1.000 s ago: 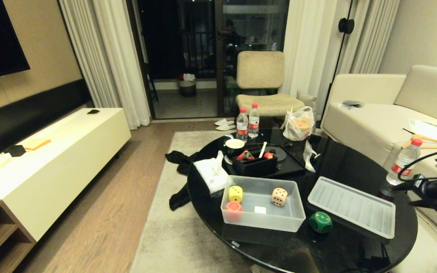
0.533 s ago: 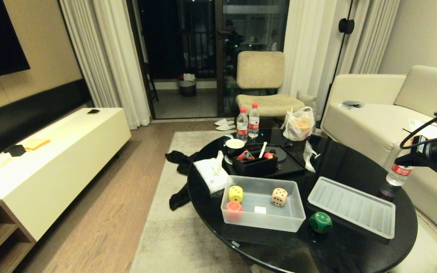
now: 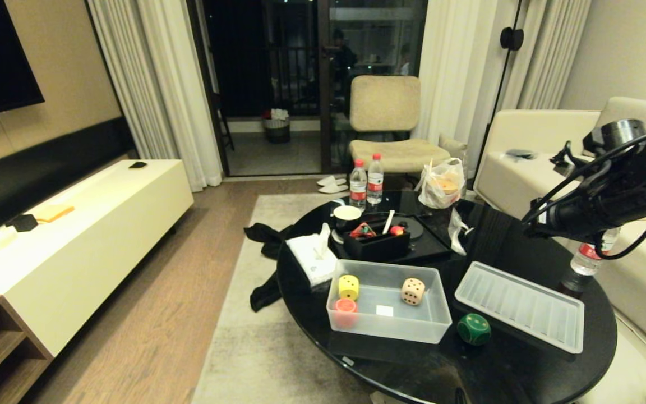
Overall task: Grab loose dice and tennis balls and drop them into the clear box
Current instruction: Pick up toys out of the box
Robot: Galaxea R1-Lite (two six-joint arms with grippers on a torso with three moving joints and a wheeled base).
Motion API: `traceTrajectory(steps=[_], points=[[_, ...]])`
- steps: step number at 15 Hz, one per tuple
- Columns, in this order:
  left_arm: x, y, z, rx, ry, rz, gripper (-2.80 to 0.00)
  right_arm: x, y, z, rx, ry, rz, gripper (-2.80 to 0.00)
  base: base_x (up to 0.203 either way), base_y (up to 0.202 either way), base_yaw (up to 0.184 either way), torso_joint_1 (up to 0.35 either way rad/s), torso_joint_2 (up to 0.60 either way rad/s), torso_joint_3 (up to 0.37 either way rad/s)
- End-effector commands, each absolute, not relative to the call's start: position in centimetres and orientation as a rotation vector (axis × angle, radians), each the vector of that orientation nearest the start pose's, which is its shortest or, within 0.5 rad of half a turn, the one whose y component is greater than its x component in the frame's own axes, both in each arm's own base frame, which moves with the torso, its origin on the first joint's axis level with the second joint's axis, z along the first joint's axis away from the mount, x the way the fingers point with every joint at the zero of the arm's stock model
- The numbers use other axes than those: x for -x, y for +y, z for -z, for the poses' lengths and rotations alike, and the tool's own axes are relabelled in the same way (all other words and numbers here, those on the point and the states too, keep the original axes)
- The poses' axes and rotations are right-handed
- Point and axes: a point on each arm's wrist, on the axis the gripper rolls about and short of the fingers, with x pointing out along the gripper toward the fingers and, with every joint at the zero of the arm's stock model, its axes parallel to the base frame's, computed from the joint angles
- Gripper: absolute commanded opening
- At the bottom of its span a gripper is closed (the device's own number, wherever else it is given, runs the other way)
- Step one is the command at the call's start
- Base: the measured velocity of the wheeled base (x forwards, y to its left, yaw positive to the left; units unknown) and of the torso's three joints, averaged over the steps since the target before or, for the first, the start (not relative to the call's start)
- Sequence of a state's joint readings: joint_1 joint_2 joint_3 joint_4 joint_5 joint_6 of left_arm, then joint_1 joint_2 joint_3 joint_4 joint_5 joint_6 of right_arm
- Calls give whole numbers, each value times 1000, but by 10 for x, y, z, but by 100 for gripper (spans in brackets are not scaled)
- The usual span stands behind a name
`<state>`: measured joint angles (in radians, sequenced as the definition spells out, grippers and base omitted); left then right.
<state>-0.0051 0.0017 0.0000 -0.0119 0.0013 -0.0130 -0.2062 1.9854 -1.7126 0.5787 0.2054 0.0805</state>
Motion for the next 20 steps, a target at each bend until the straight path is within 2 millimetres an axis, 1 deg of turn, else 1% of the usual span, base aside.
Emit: traceTrajectory(steps=[1,3,4,6,8,13,15,20], points=[[23,0,-76,14,-9,3,-280,-386,-42,-201,-187,906,-1,-280,0,0,0,0,0,0],[23,0,-76,14,-9,3,-280,-393,-34,-182,-179,961,-16,-280,0,0,0,0,0,0],[23,0,-76,14,-9,3,-280,-395,-33,-173,-181,986,-17,0,0,0,0,0,0,0],[23,0,-76,14,-9,3,-280,-402,-34,-154,-185,1031,-17,0,0,0,0,0,0,0],[23,0,-76,14,-9,3,-280,-411,-35,-141,-182,1019,-16,0,0,0,0,0,0,0],[23,0,-76,14,-9,3,-280,-417,-27,-112,-180,1094,-31,0,0,0,0,0,0,0],[23,0,-76,14,-9,3,-280,-419,-27,-100,-182,1123,-30,0,0,0,0,0,0,0],[23,0,-76,14,-9,3,-280,-418,-27,-92,-180,1127,-29,0,0,0,0,0,0,0]])
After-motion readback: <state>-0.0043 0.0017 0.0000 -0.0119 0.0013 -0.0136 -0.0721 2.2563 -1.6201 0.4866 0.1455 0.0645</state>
